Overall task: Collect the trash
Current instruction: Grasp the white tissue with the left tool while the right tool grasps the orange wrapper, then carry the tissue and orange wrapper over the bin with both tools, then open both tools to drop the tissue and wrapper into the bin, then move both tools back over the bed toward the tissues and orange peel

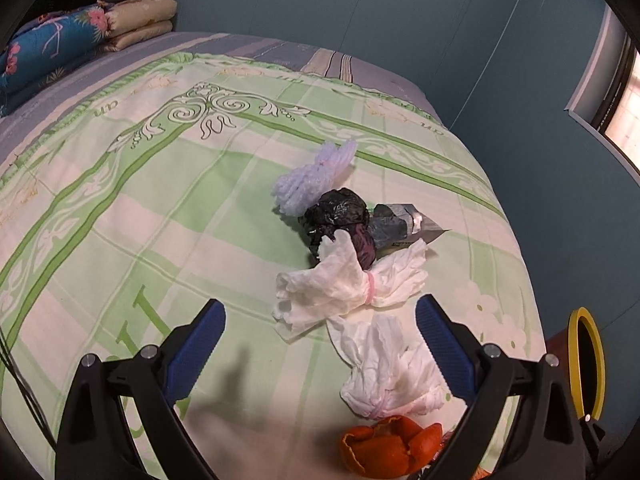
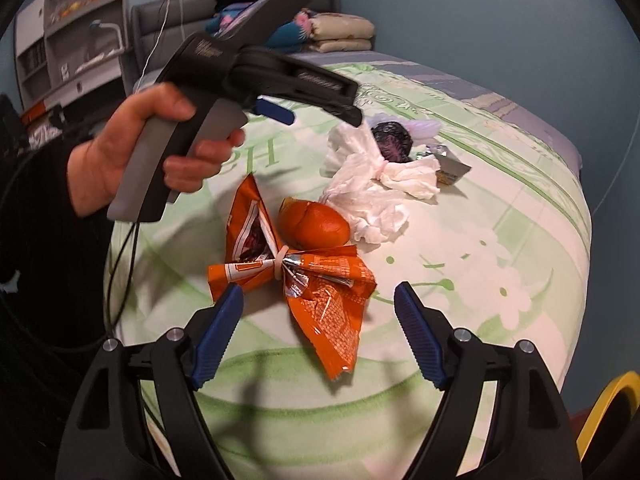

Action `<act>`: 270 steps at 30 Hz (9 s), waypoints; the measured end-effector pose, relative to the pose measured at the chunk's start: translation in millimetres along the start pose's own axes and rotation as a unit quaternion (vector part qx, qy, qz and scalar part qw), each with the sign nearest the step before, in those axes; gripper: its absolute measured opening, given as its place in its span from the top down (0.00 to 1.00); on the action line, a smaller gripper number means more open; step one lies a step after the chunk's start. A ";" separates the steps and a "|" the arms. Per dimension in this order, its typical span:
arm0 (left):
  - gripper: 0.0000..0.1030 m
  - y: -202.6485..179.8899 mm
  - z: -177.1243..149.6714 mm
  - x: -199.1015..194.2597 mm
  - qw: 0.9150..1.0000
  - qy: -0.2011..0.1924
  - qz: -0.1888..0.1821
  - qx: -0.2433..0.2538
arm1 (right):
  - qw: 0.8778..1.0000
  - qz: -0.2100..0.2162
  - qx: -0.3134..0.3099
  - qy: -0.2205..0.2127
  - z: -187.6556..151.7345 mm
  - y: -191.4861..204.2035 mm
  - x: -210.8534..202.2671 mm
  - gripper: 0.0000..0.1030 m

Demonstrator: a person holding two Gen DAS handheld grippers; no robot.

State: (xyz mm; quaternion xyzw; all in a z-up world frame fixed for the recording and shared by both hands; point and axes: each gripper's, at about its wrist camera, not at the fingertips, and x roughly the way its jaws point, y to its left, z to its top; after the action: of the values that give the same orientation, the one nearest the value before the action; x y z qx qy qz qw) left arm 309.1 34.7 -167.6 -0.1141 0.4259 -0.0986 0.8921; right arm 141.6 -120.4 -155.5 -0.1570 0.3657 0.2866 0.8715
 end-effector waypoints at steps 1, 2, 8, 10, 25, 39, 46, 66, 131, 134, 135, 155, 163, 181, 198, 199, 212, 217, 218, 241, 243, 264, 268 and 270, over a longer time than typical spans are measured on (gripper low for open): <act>0.10 0.2 0.1 4.3 1.000 0.005 0.000 0.001 | 1.000 -0.004 -0.005 0.003 0.8 1.6 3.4 0.28; 0.10 0.5 0.0 6.8 1.000 0.006 0.005 0.003 | 1.000 -0.004 -0.011 0.005 2.3 1.9 6.1 0.28; 0.10 10.6 -0.6 23.5 1.000 0.021 -0.008 -0.014 | 1.000 0.002 -0.017 0.014 7.8 1.5 21.5 0.28; 0.10 10.1 -2.6 23.6 0.999 0.026 -0.019 -0.022 | 1.000 0.004 -0.016 0.015 8.9 0.9 24.4 0.28; 0.38 -33.8 -29.0 38.7 0.995 0.078 -0.053 0.021 | 1.000 0.020 0.018 0.014 5.3 -15.1 37.4 0.37; 0.85 -43.8 -37.3 49.3 0.993 0.098 -0.051 0.050 | 0.999 0.009 0.027 0.041 -3.6 -15.1 44.5 0.58; 0.89 -40.8 -33.8 38.3 0.994 0.083 -0.060 0.040 | 0.999 0.008 0.023 0.031 -5.2 -13.7 38.0 0.68; 0.90 -43.5 -12.9 -34.8 0.995 0.013 -0.088 0.033 | 1.000 -0.021 0.017 -0.002 -10.4 4.2 -22.1 0.72; 0.90 -317.7 -48.0 -144.4 0.946 -0.070 -0.223 0.226 | 0.855 -0.371 0.294 -0.211 -140.2 -125.4 -302.2 0.71; 0.90 -331.2 -51.5 -136.9 0.943 -0.065 -0.229 0.232 | 0.845 -0.384 0.308 -0.206 -148.1 -133.4 -306.7 0.71; 0.90 -336.1 -53.2 -133.3 0.943 -0.062 -0.231 0.234 | 0.843 -0.388 0.312 -0.203 -150.1 -136.1 -306.7 0.71; 0.90 -396.7 -90.6 -56.5 0.934 0.008 -0.234 0.268 | 0.813 -0.389 0.408 -0.145 -187.8 -193.7 -284.0 0.71; 0.90 -418.2 -111.2 -33.0 0.928 0.028 -0.226 0.293 | 0.803 -0.392 0.433 -0.115 -200.8 -214.2 -269.1 0.70; 0.64 -439.2 -129.8 -4.1 0.922 0.048 -0.234 0.305 | 0.790 -0.395 0.461 -0.086 -199.2 -271.8 -248.5 0.51; 0.36 -380.5 -93.8 -22.1 0.946 0.012 -0.204 0.251 | 0.805 -0.387 0.424 -0.150 -186.1 -237.2 -267.0 0.38; 0.35 -375.4 -89.4 -24.1 0.948 0.009 -0.200 0.248 | 0.811 -0.381 0.414 -0.158 -180.9 -231.2 -267.7 0.36; 0.28 -266.3 -19.8 -68.6 0.970 -0.066 -0.145 0.186 | 0.887 -0.289 0.305 -0.193 -98.7 -174.3 -230.8 0.30; 0.28 -211.1 2.0 -80.4 0.979 -0.087 -0.110 0.148 | 0.909 -0.248 0.273 -0.194 -63.5 -151.9 -207.2 0.30; 0.28 -199.1 5.2 -81.3 0.981 -0.088 -0.103 0.139 | 0.913 -0.242 0.266 -0.192 -57.9 -148.7 -202.5 0.30; 0.28 -0.5 16.5 -28.9 0.999 -0.046 -0.014 0.017 | 0.984 -0.055 0.141 -0.092 29.6 -38.5 -36.4 0.30; 0.28 4.2 13.3 -20.8 0.999 -0.038 -0.012 0.016 | 0.987 -0.041 0.133 -0.080 33.1 -31.3 -20.9 0.30; 0.28 16.0 7.6 37.9 1.000 0.021 0.002 0.023 | 0.995 -0.018 0.094 -0.020 44.0 -16.5 56.7 0.30; 0.28 14.6 7.8 44.6 0.999 0.026 0.002 0.024 | 0.996 -0.016 0.089 -0.019 47.0 -15.9 63.3 0.29; 0.28 14.5 7.2 48.1 0.999 0.029 0.001 0.023 | 0.996 -0.019 0.083 -0.018 48.3 -13.5 65.9 0.29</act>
State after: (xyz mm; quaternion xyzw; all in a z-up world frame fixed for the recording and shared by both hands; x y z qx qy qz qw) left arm 345.6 36.2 -202.9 -0.0905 0.4496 -0.1109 0.8817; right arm 213.8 -82.4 -169.6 -0.0855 0.3698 0.2414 0.8931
